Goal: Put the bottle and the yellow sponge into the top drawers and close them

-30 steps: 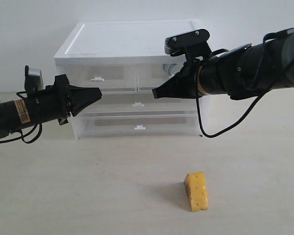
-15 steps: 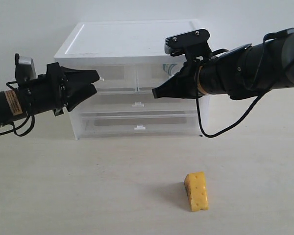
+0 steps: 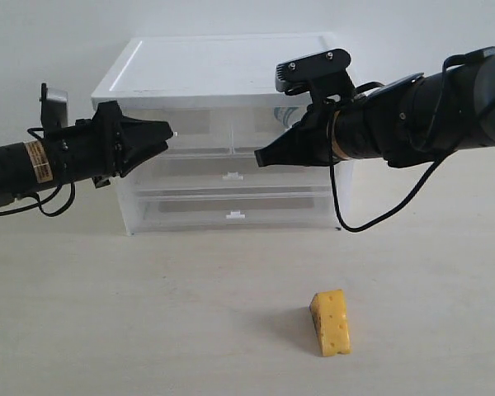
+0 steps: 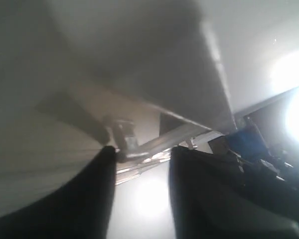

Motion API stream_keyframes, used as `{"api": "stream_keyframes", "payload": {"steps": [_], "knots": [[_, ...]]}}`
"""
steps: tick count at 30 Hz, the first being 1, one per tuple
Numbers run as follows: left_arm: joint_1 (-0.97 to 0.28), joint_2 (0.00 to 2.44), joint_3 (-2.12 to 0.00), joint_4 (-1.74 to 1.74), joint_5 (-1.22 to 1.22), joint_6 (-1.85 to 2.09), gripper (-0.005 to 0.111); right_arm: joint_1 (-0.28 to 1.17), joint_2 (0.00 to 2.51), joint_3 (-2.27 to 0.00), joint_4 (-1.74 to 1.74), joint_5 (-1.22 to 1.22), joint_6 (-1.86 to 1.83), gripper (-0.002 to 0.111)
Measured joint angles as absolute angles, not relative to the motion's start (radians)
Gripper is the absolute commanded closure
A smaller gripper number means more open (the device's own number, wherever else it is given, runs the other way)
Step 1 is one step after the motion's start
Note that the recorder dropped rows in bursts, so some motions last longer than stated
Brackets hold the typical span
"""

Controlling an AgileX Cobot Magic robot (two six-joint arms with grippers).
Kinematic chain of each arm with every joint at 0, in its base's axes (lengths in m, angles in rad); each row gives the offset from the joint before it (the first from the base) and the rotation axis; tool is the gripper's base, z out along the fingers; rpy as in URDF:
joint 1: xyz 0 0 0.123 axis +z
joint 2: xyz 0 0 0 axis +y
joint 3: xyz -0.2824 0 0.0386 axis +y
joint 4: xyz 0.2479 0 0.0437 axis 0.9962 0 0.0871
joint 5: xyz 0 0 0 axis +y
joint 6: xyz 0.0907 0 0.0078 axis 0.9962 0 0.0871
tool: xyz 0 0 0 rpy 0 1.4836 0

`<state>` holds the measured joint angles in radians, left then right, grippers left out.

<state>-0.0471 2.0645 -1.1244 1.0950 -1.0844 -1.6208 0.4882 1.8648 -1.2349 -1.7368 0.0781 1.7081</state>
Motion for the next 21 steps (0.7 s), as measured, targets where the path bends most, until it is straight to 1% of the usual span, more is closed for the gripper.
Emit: {"api": "stream_keyframes", "payload": {"steps": [10,17,21], "knots": [[-0.047,2.11,-1.125,1.057,-1.158,-1.61,0.103,0.486,1.865,-1.235,-1.737,0.074,1.705,0.108],[-0.047,2.11,-1.125,1.074,-1.162,-1.612,0.103,0.486,1.865,-1.235,-1.737,0.074,1.705,0.108],[-0.047,2.098,-1.081,1.075,-1.189,-1.613,0.103,0.486,1.865,-1.235,-1.737,0.074,1.705,0.108]]}}
